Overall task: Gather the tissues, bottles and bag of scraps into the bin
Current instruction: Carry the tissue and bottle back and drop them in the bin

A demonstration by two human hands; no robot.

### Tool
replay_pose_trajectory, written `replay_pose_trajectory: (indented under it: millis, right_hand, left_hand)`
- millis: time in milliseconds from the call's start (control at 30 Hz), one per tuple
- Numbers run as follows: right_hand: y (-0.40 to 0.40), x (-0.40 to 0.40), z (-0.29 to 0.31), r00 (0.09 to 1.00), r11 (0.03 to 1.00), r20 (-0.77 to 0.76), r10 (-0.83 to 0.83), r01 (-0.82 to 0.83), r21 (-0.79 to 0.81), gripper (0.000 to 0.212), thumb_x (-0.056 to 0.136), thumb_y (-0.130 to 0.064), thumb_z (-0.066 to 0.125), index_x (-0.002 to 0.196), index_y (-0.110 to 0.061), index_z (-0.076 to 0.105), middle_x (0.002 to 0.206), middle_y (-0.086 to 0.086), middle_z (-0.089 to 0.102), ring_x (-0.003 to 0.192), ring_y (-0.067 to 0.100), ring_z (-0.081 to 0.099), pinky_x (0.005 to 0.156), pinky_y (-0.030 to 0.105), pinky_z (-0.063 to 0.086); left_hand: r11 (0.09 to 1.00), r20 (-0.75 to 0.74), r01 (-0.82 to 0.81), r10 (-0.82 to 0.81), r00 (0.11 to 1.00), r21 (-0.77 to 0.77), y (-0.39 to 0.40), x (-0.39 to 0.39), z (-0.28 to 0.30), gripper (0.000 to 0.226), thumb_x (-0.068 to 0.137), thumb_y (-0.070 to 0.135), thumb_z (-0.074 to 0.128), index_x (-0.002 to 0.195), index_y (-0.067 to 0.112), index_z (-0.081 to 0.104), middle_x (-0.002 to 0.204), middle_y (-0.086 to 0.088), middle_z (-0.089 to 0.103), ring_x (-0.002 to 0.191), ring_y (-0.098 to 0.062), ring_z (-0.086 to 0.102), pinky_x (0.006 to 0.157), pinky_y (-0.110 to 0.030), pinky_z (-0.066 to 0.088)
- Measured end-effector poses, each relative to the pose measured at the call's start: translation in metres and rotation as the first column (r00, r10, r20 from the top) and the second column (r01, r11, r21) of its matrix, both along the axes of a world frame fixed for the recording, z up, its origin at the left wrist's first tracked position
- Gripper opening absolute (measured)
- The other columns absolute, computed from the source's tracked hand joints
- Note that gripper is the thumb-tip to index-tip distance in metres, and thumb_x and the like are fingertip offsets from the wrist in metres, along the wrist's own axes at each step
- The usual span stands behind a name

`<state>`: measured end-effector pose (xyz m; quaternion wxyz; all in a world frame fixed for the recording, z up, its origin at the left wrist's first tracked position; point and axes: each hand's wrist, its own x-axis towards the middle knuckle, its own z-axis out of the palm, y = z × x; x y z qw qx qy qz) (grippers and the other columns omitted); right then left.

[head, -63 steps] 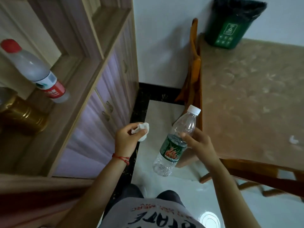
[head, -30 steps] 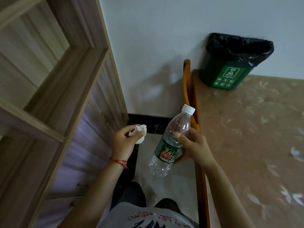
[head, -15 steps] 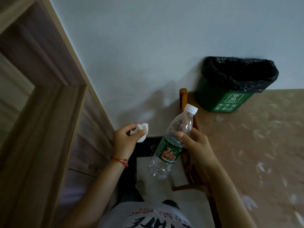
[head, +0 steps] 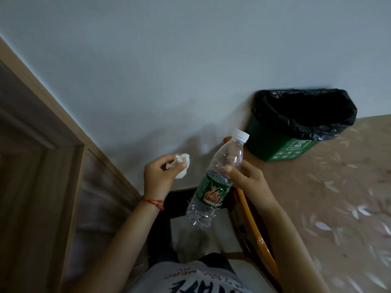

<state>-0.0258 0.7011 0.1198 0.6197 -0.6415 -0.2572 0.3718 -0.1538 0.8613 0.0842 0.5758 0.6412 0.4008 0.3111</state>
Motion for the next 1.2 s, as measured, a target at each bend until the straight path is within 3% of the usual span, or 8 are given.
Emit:
replay_pose_trajectory:
  millis: [167, 267, 400, 533, 667, 900, 1133, 1200]
  right_hand:
    - [-0.011, 0.029, 0.006, 0.996, 0.997, -0.018, -0.083, 0.083, 0.012, 0.028, 0.081, -0.028, 0.059, 0.106, -0.014, 0.062, 0.095, 0.000, 0.073, 0.089, 0.015, 0.069, 0.068, 0.018, 0.053]
    - [-0.023, 0.045, 0.006, 0.988, 0.989, -0.040, -0.151, 0.151, -0.002, 0.029, 0.079, -0.031, 0.055, 0.103, -0.018, 0.062, 0.097, 0.002, 0.072, 0.091, 0.016, 0.068, 0.070, 0.020, 0.054]
    - [-0.043, 0.064, 0.009, 0.968, 0.968, -0.038, -0.250, 0.249, -0.010, 0.023, 0.081, -0.033, 0.062, 0.100, -0.019, 0.064, 0.094, 0.002, 0.072, 0.088, 0.017, 0.069, 0.070, 0.022, 0.055]
    - [-0.063, 0.079, 0.014, 0.948, 0.948, -0.018, -0.317, 0.317, -0.023, 0.034, 0.077, -0.031, 0.055, 0.106, -0.013, 0.062, 0.097, 0.003, 0.070, 0.085, 0.014, 0.069, 0.068, 0.020, 0.054]
    - [-0.077, 0.090, 0.017, 0.928, 0.927, 0.003, -0.374, 0.373, -0.039, 0.042, 0.077, -0.034, 0.056, 0.109, -0.007, 0.061, 0.098, 0.005, 0.070, 0.086, 0.015, 0.069, 0.069, 0.021, 0.055]
    - [-0.082, 0.104, 0.017, 0.863, 0.862, 0.002, -0.506, 0.505, -0.031, 0.036, 0.074, -0.036, 0.057, 0.100, -0.012, 0.064, 0.091, 0.002, 0.072, 0.086, 0.017, 0.069, 0.070, 0.023, 0.055]
    - [-0.076, 0.111, 0.017, 0.808, 0.808, 0.004, -0.589, 0.588, -0.038, 0.036, 0.072, -0.038, 0.058, 0.099, -0.014, 0.064, 0.088, 0.000, 0.073, 0.084, 0.017, 0.070, 0.068, 0.022, 0.054]
    - [-0.076, 0.113, 0.018, 0.793, 0.792, -0.001, -0.610, 0.609, -0.034, 0.035, 0.072, -0.039, 0.058, 0.098, -0.016, 0.065, 0.088, 0.000, 0.074, 0.084, 0.016, 0.070, 0.068, 0.022, 0.054]
  left_hand:
    - [0.997, 0.020, 0.082, -0.082, 0.996, 0.004, 0.004, 0.042, 0.007, 0.028, 0.070, 0.000, 0.073, 0.093, 0.015, 0.067, 0.055, 0.024, 0.065, 0.057, 0.014, 0.057, 0.056, -0.005, 0.044]
    - [0.986, 0.013, 0.167, -0.167, 0.986, 0.011, 0.001, 0.069, 0.008, 0.024, 0.068, 0.009, 0.077, 0.090, 0.016, 0.070, 0.070, 0.014, 0.067, 0.060, 0.013, 0.058, 0.058, -0.006, 0.046]
    - [0.964, 0.004, 0.265, -0.265, 0.964, 0.015, -0.008, 0.106, 0.008, 0.023, 0.069, 0.007, 0.076, 0.090, 0.014, 0.070, 0.061, 0.023, 0.067, 0.062, 0.011, 0.059, 0.060, -0.007, 0.047]
    - [0.938, 0.006, 0.346, -0.346, 0.938, 0.011, -0.023, 0.137, 0.010, 0.020, 0.071, 0.006, 0.074, 0.090, 0.012, 0.070, 0.073, 0.008, 0.066, 0.062, 0.003, 0.061, 0.057, -0.008, 0.047]
    - [0.914, -0.017, 0.405, -0.405, 0.914, -0.003, -0.034, 0.160, 0.013, 0.017, 0.072, 0.012, 0.074, 0.087, 0.018, 0.070, 0.076, 0.006, 0.067, 0.071, -0.007, 0.062, 0.057, -0.009, 0.049]
    - [0.855, -0.017, 0.517, -0.517, 0.856, 0.040, -0.036, 0.196, 0.026, 0.019, 0.072, 0.010, 0.074, 0.090, 0.015, 0.070, 0.073, 0.009, 0.066, 0.062, 0.008, 0.062, 0.054, -0.007, 0.048]
    - [0.799, -0.008, 0.594, -0.596, 0.803, 0.098, -0.026, 0.247, 0.044, 0.025, 0.073, 0.013, 0.074, 0.096, 0.007, 0.070, 0.079, 0.003, 0.067, 0.076, -0.005, 0.062, 0.062, -0.009, 0.051]
    - [0.781, 0.006, 0.615, -0.619, 0.785, 0.108, -0.027, 0.265, 0.048, 0.025, 0.073, 0.013, 0.073, 0.097, 0.006, 0.070, 0.085, -0.002, 0.069, 0.080, -0.010, 0.065, 0.069, -0.016, 0.055]
